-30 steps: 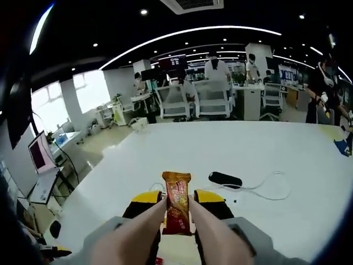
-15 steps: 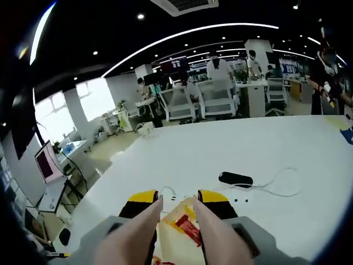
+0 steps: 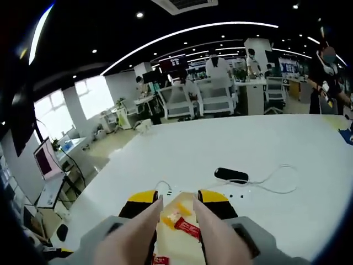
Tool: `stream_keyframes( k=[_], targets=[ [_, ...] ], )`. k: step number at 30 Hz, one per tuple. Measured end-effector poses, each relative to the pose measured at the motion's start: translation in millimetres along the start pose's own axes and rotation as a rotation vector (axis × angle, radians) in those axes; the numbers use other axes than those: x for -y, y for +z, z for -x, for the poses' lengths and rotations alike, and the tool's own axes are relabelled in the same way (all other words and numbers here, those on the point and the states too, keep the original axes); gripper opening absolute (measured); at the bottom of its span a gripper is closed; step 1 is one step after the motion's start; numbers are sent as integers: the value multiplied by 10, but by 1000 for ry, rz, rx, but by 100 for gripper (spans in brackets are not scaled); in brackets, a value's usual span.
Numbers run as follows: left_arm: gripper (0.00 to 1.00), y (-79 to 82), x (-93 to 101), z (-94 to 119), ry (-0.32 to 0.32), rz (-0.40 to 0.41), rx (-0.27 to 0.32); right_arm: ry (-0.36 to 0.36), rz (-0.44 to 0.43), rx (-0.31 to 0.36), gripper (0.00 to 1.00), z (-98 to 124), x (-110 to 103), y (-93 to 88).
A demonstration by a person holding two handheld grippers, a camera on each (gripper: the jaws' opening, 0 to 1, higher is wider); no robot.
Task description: Place the target food into the container with the food tongs after gripping and lifting it, then release it inside without dropping or visibly crushing the food.
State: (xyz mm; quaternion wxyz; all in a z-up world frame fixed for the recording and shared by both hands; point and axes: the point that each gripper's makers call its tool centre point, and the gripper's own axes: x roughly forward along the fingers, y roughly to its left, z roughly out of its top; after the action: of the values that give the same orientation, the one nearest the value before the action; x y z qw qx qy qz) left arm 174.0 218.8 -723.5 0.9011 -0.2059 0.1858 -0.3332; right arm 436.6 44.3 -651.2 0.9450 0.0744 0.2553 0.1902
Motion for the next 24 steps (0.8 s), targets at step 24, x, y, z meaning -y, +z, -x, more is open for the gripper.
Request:
stream_keyframes(
  k=[24],
  targets=[
    [99, -129, -56, -11, 14, -7, -29, 52, 125, -65, 28, 100, -34, -318]
  ],
)
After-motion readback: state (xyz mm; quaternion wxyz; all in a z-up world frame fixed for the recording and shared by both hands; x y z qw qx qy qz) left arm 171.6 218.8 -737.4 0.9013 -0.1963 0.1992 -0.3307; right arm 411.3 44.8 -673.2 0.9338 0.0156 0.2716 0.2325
